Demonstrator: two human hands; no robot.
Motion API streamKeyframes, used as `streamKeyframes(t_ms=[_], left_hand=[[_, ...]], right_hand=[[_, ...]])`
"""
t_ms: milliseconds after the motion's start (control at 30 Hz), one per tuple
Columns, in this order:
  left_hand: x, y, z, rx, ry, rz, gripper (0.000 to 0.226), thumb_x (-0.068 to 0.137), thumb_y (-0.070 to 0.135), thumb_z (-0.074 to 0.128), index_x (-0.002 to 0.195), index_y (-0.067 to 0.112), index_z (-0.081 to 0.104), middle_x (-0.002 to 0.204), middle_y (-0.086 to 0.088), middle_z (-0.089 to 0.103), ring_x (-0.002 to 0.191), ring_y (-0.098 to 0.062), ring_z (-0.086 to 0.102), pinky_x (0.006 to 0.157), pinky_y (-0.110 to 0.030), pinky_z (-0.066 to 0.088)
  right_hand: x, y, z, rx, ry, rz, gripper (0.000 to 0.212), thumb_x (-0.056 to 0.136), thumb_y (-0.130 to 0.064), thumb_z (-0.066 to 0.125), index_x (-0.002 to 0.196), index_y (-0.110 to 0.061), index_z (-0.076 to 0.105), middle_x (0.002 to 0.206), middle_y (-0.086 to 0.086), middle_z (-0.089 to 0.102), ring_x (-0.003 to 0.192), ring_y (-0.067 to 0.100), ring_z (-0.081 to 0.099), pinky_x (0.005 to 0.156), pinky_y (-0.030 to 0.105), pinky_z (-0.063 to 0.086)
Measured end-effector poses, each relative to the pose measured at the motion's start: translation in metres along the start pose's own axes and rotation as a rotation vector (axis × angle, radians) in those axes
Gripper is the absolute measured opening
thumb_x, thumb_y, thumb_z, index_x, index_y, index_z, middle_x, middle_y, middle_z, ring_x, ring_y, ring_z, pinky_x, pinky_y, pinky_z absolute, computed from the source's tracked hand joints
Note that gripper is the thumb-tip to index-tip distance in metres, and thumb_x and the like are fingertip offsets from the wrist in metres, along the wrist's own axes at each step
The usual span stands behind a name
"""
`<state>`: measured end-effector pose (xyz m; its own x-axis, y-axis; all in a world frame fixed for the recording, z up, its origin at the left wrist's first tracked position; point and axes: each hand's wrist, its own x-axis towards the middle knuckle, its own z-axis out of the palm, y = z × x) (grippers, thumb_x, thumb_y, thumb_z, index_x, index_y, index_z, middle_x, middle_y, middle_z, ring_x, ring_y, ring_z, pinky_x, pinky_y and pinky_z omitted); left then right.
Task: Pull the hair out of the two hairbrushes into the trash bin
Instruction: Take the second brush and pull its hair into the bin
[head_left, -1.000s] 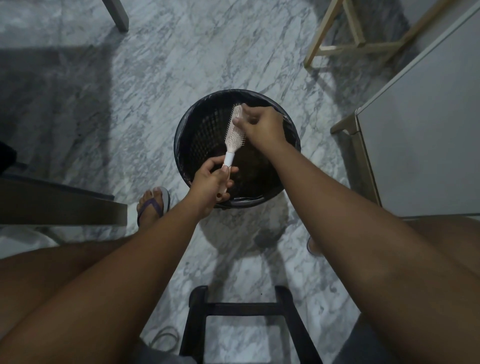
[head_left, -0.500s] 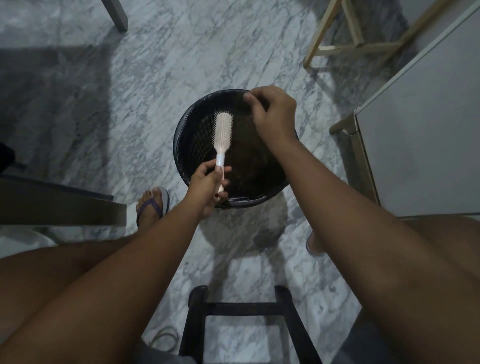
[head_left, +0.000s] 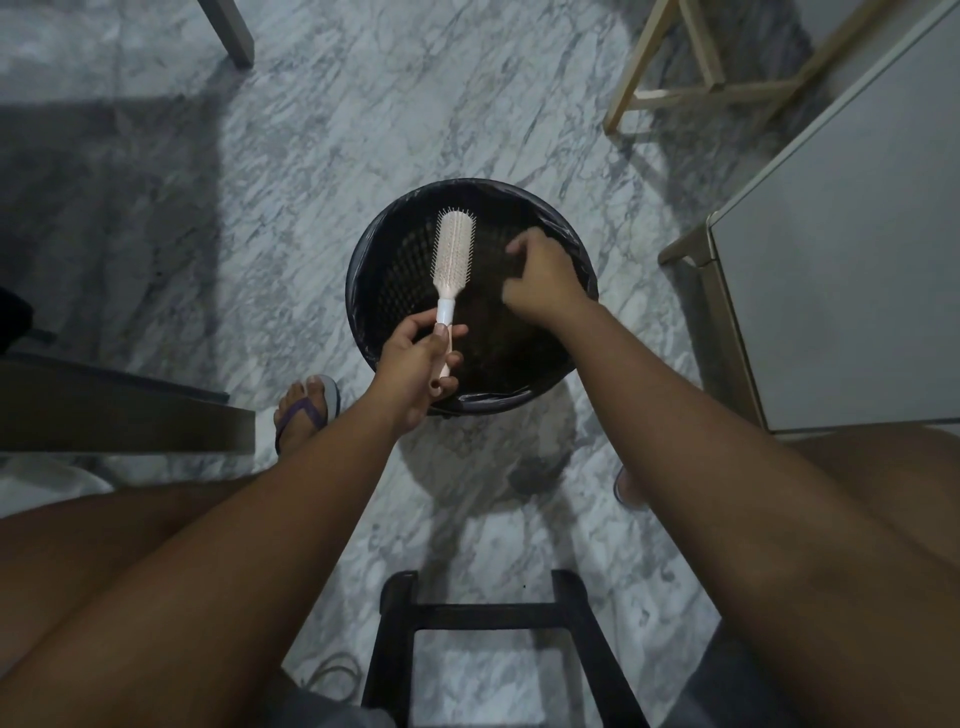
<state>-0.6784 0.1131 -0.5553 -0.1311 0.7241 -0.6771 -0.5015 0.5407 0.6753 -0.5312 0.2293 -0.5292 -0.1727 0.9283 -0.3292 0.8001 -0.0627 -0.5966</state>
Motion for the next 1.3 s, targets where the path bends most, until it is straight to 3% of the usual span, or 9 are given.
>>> streamKeyframes(t_ms=[100, 267, 367, 467, 733, 900, 1133, 1233, 1300], left_hand=[[-0.001, 0.001, 0.005, -0.006, -0.007, -0.007, 0.026, 0.102, 0.01, 0.048, 0.128, 0.013, 0.052, 0.11, -0.009, 0.067, 0.06, -0.011, 0.051, 0.043, -0.019, 0.03], [0.0, 0.004, 0.009, -0.065, -0.06, -0.03, 0.031, 0.103, 0.009, 0.042, 0.132, 0.013, 0.051, 0.113, -0.013, 0.065, 0.064, -0.015, 0.053, 0.043, -0.022, 0.033], [0.003, 0.003, 0.007, -0.076, -0.076, -0.032, 0.035, 0.102, 0.004, 0.04, 0.133, 0.014, 0.052, 0.118, -0.015, 0.065, 0.069, -0.017, 0.054, 0.044, -0.024, 0.035], [0.004, 0.003, 0.007, -0.051, -0.07, -0.031, 0.035, 0.102, 0.005, 0.04, 0.135, 0.014, 0.052, 0.12, -0.016, 0.065, 0.07, -0.017, 0.055, 0.044, -0.024, 0.036], [0.002, 0.006, 0.015, -0.103, -0.048, -0.035, 0.033, 0.104, 0.007, 0.04, 0.135, 0.011, 0.05, 0.115, -0.013, 0.066, 0.067, -0.014, 0.054, 0.044, -0.021, 0.033], [0.002, 0.007, 0.012, -0.093, -0.006, -0.043, 0.033, 0.104, 0.006, 0.041, 0.135, 0.011, 0.048, 0.115, -0.012, 0.065, 0.066, -0.013, 0.052, 0.044, -0.02, 0.031], [0.002, 0.008, 0.01, -0.128, 0.013, -0.04, 0.032, 0.103, 0.007, 0.042, 0.133, 0.013, 0.051, 0.115, -0.011, 0.066, 0.065, -0.013, 0.054, 0.045, -0.021, 0.035], [0.003, 0.008, 0.009, -0.134, 0.011, -0.032, 0.031, 0.103, 0.007, 0.042, 0.132, 0.013, 0.05, 0.116, -0.012, 0.065, 0.066, -0.013, 0.054, 0.045, -0.021, 0.037], [0.002, 0.008, 0.01, -0.128, 0.006, -0.031, 0.031, 0.103, 0.006, 0.041, 0.132, 0.013, 0.051, 0.115, -0.012, 0.066, 0.066, -0.013, 0.054, 0.045, -0.021, 0.037]], right_hand=[[-0.002, -0.011, 0.003, 0.296, 0.01, -0.077, 0.052, 0.081, -0.03, 0.075, 0.128, -0.02, 0.056, 0.124, 0.004, 0.061, 0.1, 0.016, 0.067, 0.091, 0.026, 0.05], [-0.002, -0.02, 0.009, 0.16, -0.032, -0.139, 0.058, 0.079, -0.025, 0.082, 0.132, -0.016, 0.062, 0.119, 0.004, 0.068, 0.098, 0.007, 0.064, 0.083, 0.007, 0.039], [0.0, -0.021, 0.013, 0.067, 0.033, -0.151, 0.041, 0.082, -0.023, 0.079, 0.12, -0.01, 0.07, 0.112, 0.008, 0.072, 0.101, 0.017, 0.068, 0.089, 0.017, 0.048], [0.001, -0.022, 0.016, -0.047, 0.061, -0.2, 0.02, 0.084, -0.022, 0.074, 0.099, -0.01, 0.077, 0.095, 0.01, 0.075, 0.088, 0.022, 0.07, 0.084, 0.036, 0.057], [0.001, -0.02, 0.017, 0.045, 0.216, -0.348, 0.014, 0.088, -0.019, 0.066, 0.09, -0.009, 0.076, 0.086, 0.008, 0.074, 0.08, 0.021, 0.069, 0.076, 0.037, 0.055], [0.003, -0.029, -0.003, 0.215, 0.472, -0.446, 0.013, 0.088, -0.015, 0.066, 0.086, -0.005, 0.074, 0.079, 0.006, 0.072, 0.075, 0.019, 0.066, 0.071, 0.025, 0.05], [0.009, -0.008, -0.014, 0.413, 0.693, -0.249, 0.015, 0.093, -0.017, 0.06, 0.086, -0.007, 0.069, 0.08, 0.002, 0.068, 0.073, 0.019, 0.065, 0.067, 0.042, 0.056], [0.006, 0.004, -0.01, 0.303, 0.36, 0.012, 0.017, 0.091, 0.0, 0.053, 0.097, -0.005, 0.068, 0.091, 0.009, 0.066, 0.095, 0.028, 0.067, 0.072, 0.023, 0.05], [0.0, 0.008, -0.003, 0.254, 0.091, 0.14, 0.031, 0.092, 0.002, 0.051, 0.121, -0.002, 0.062, 0.113, 0.02, 0.064, 0.113, 0.035, 0.061, 0.075, 0.012, 0.045]])
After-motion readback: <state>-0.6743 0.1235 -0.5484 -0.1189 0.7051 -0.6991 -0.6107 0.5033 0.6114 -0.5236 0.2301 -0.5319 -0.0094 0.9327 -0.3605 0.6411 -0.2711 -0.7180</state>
